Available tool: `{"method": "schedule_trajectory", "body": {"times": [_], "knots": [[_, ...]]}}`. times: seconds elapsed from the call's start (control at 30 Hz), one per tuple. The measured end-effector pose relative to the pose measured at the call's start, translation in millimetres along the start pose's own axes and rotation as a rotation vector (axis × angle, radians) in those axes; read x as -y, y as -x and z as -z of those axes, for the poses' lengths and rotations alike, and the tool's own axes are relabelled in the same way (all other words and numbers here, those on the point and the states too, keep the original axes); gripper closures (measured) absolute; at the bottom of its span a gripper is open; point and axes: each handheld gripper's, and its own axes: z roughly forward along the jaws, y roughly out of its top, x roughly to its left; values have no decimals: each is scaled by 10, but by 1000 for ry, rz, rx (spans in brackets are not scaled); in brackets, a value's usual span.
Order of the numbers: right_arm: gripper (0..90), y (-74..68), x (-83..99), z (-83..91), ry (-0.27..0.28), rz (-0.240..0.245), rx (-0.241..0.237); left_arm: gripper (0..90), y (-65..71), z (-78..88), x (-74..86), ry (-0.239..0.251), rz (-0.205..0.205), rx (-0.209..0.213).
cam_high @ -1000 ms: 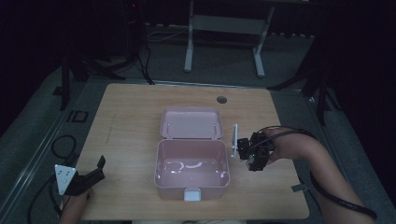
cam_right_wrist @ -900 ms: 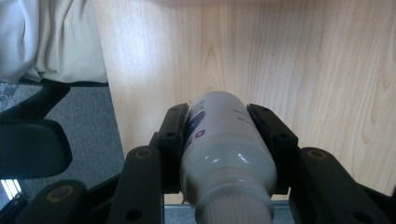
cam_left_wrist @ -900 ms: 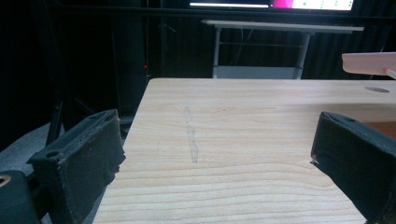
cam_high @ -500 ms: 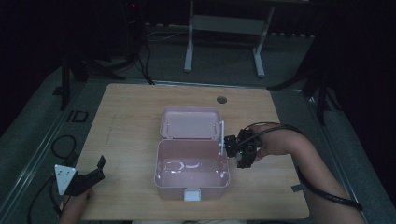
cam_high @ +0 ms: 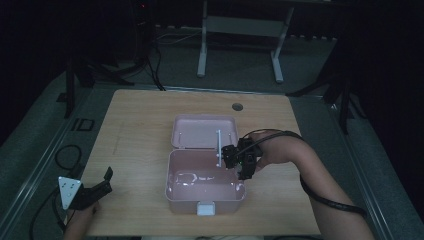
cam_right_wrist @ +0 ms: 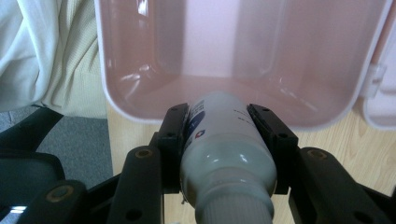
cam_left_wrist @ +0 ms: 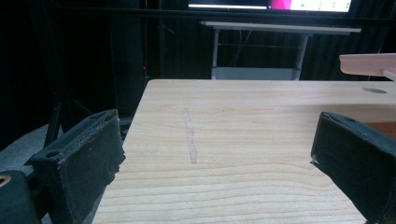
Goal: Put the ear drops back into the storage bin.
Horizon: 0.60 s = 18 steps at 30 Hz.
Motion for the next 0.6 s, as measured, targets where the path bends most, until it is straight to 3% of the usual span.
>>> {"method": "schedule_trajectory", "body": {"times": [0.6], "knots": [[593, -19, -273, -94, -12, 68, -14, 24, -2, -1, -1, -1, 2, 1]]}}
